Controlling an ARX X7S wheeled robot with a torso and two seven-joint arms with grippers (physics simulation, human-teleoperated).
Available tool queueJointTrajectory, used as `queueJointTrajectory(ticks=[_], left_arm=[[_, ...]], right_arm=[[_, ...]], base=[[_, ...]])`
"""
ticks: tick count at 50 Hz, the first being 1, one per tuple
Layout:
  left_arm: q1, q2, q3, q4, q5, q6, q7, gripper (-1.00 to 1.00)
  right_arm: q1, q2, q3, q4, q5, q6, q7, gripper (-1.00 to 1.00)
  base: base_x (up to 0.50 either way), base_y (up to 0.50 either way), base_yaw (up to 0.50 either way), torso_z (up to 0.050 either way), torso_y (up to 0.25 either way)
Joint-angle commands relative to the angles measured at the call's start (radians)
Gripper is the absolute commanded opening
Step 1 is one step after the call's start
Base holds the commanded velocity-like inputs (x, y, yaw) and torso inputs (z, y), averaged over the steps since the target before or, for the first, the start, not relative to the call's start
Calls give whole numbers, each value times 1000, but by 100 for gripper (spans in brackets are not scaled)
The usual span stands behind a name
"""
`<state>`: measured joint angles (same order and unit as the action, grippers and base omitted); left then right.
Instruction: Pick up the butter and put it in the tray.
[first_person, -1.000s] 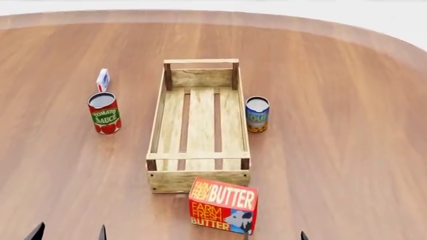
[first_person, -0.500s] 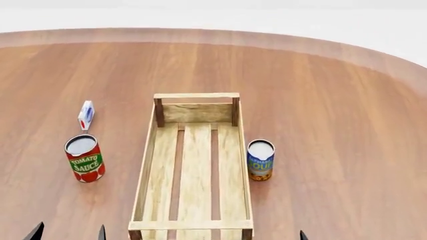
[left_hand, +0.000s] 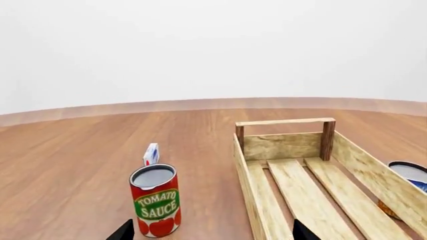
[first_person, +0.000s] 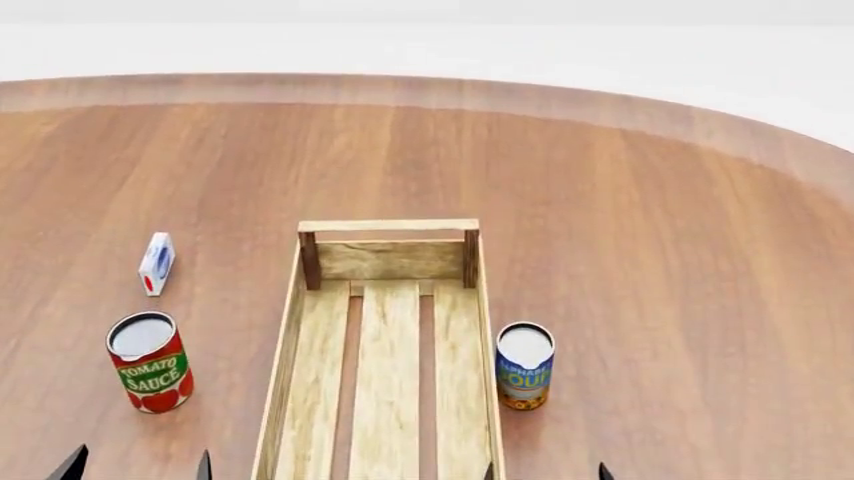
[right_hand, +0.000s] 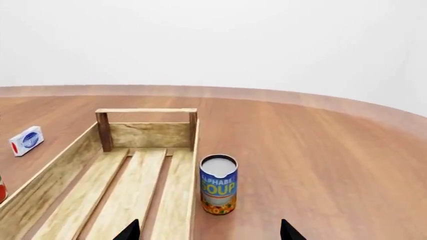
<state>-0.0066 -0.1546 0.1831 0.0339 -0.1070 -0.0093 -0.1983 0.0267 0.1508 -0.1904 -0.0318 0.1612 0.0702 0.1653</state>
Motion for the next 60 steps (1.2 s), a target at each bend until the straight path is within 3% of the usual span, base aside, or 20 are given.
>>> queueJointTrajectory(ticks=[1,5,13,22,25,27,33,41,46,60], left_arm=[[5,-9,6,18,-8,-7,-9,100],[-5,-9,5,-8,-13,4,-9,100],[-10,-10,5,-4,-22,0,-17,100],[-15,-14,5,-2,-30,-3,-25,100],[-18,-14,7,-5,-33,-1,-27,100],[-20,-13,9,-9,-34,1,-28,100],[-21,-16,14,-6,-36,-2,-31,100],[-24,-19,21,-10,-40,-3,-33,100],[-29,-22,23,-15,-45,-7,-34,100],[-24,-29,33,-15,-46,2,-40,100]], right_arm=[[20,15,5,-68,53,139,14,100],[21,42,18,-180,76,211,26,100],[138,141,55,-514,186,581,47,100],[336,243,51,-613,330,884,-29,100],[450,271,70,-654,409,1061,-35,100],[589,246,142,-654,526,1298,-30,100],[759,283,65,-563,526,1357,-62,100],[964,383,-275,-415,459,1365,-166,100],[1107,452,-547,-428,465,1389,-308,100],[1243,524,-774,-514,513,1369,-496,100]], base=[[0,0,0,0,0],[0,0,0,0,0],[0,0,0,0,0],[0,0,0,0,0],[0,0,0,0,0],[0,0,0,0,0],[0,0,0,0,0],[0,0,0,0,0],[0,0,0,0,0],[0,0,0,0,0]])
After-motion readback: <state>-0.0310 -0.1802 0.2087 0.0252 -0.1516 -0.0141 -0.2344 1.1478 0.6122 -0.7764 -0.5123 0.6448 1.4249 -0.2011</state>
